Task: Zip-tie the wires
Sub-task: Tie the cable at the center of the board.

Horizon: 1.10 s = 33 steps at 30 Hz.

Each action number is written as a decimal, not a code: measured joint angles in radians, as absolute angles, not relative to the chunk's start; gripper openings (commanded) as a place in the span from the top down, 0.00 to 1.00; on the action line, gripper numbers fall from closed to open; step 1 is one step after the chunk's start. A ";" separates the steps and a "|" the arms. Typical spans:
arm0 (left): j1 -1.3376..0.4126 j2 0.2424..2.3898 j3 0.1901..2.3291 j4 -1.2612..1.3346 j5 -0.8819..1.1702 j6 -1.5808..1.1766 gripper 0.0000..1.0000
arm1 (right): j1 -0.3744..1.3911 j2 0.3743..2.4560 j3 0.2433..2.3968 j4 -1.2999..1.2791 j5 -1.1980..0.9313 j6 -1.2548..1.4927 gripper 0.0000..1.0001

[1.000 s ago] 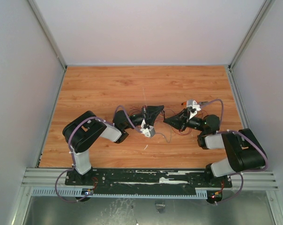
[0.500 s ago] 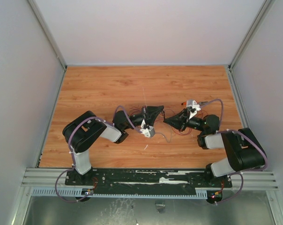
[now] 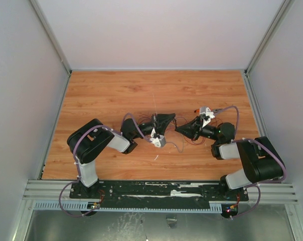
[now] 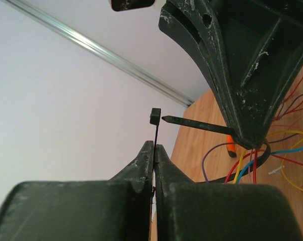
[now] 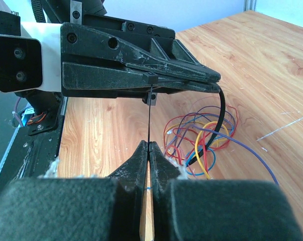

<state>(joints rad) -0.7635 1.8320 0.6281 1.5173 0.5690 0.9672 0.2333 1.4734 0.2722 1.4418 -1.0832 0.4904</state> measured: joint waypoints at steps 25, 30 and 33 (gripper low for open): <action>-0.764 1.838 0.628 1.518 0.560 0.982 1.00 | 0.231 1.481 0.306 1.441 -1.088 0.537 1.00; -0.764 1.840 0.628 1.518 0.560 0.991 1.00 | 0.231 1.475 0.306 1.436 -1.090 0.558 1.00; -0.764 1.842 0.628 1.518 0.560 0.996 1.00 | 0.231 1.457 0.306 1.425 -1.091 0.565 1.00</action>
